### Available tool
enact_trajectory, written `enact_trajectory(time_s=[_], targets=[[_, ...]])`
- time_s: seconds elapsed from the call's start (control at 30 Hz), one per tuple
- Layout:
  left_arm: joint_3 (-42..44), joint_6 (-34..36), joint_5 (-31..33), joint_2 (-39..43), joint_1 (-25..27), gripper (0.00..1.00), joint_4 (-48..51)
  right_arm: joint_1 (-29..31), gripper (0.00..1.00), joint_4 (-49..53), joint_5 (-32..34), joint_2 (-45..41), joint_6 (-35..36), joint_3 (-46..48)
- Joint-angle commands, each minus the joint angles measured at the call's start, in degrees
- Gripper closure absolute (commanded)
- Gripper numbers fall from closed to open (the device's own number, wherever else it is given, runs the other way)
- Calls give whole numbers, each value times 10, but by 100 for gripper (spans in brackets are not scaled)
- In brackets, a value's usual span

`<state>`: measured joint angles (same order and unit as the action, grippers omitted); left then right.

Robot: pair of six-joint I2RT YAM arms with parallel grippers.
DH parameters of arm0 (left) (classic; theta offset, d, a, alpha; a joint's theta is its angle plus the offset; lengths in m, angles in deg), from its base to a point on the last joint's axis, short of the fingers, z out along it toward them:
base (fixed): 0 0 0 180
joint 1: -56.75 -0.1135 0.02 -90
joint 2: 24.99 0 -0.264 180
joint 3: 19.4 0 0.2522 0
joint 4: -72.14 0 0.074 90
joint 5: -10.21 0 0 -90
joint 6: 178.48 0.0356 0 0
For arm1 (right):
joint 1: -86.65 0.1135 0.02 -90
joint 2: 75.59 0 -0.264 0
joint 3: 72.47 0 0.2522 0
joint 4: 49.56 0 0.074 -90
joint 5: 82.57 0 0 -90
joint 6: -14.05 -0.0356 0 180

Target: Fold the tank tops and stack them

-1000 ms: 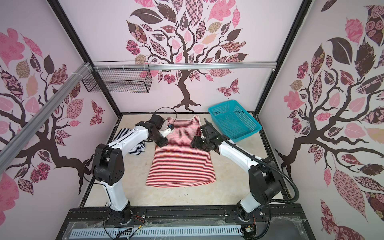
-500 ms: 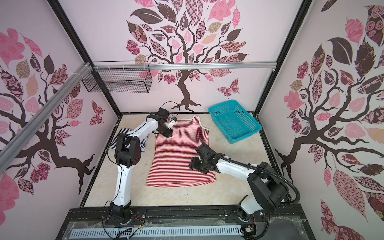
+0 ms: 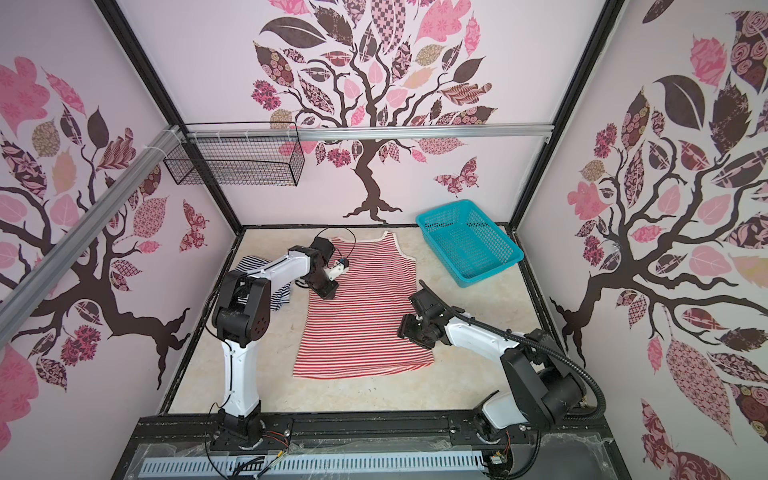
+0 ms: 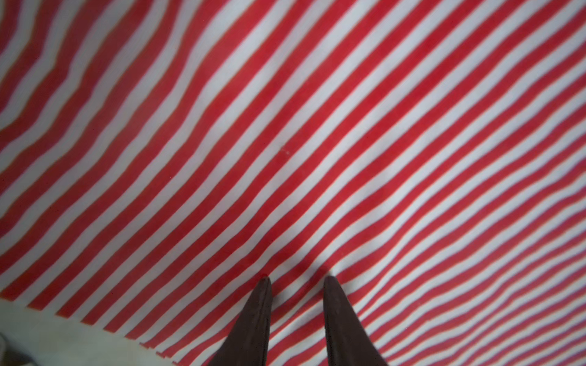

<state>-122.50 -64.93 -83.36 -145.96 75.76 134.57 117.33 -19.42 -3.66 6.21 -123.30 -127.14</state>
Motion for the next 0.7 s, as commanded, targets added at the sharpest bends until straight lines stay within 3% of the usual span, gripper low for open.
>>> enact_trajectory(time_s=[0.0,0.2,0.27,0.37,0.5,0.67], targets=[[67,7,-2,29,29,69,6,-30,34,47,2,-18,41,-3],[161,-9,4,96,91,69,6,-98,34,78,4,-14,89,-38],[173,-13,-5,114,104,69,24,-102,34,99,13,-16,102,-69],[176,-19,5,151,104,68,12,-98,34,94,-24,-39,87,-70],[122,-23,37,152,86,67,-16,-62,35,78,-27,-92,46,-26],[-27,-35,-17,47,43,67,8,15,35,64,-2,-119,-7,35]])
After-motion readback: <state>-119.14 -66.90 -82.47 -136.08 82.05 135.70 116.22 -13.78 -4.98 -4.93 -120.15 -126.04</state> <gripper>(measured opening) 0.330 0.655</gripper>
